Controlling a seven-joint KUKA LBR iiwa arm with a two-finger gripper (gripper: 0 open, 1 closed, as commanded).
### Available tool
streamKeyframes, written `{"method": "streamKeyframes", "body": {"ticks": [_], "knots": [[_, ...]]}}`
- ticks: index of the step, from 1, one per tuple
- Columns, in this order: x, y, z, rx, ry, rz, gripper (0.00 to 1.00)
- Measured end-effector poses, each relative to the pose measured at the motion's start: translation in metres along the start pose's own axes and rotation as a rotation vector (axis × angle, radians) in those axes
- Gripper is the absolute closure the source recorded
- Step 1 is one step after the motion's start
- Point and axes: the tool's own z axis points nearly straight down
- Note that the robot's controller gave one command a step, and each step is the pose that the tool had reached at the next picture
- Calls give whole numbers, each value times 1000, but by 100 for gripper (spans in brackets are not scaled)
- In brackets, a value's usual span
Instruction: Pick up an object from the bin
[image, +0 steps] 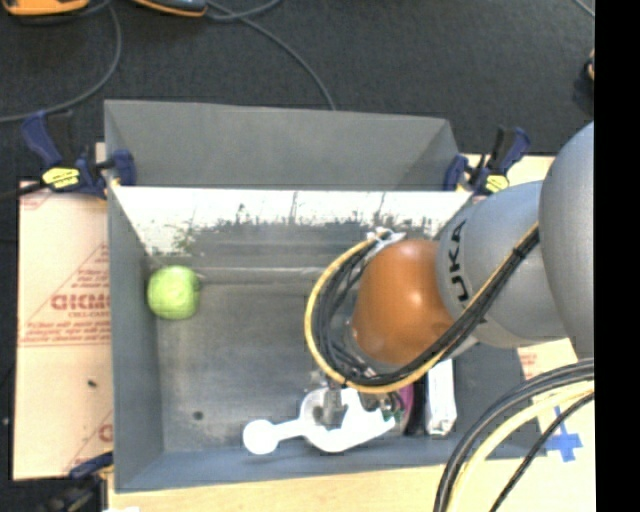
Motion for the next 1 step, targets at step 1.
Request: {"method": "streamKeyframes", "body": {"ticks": [1], "knots": [[-1, 0, -19, 0, -3, 0, 100]]}}
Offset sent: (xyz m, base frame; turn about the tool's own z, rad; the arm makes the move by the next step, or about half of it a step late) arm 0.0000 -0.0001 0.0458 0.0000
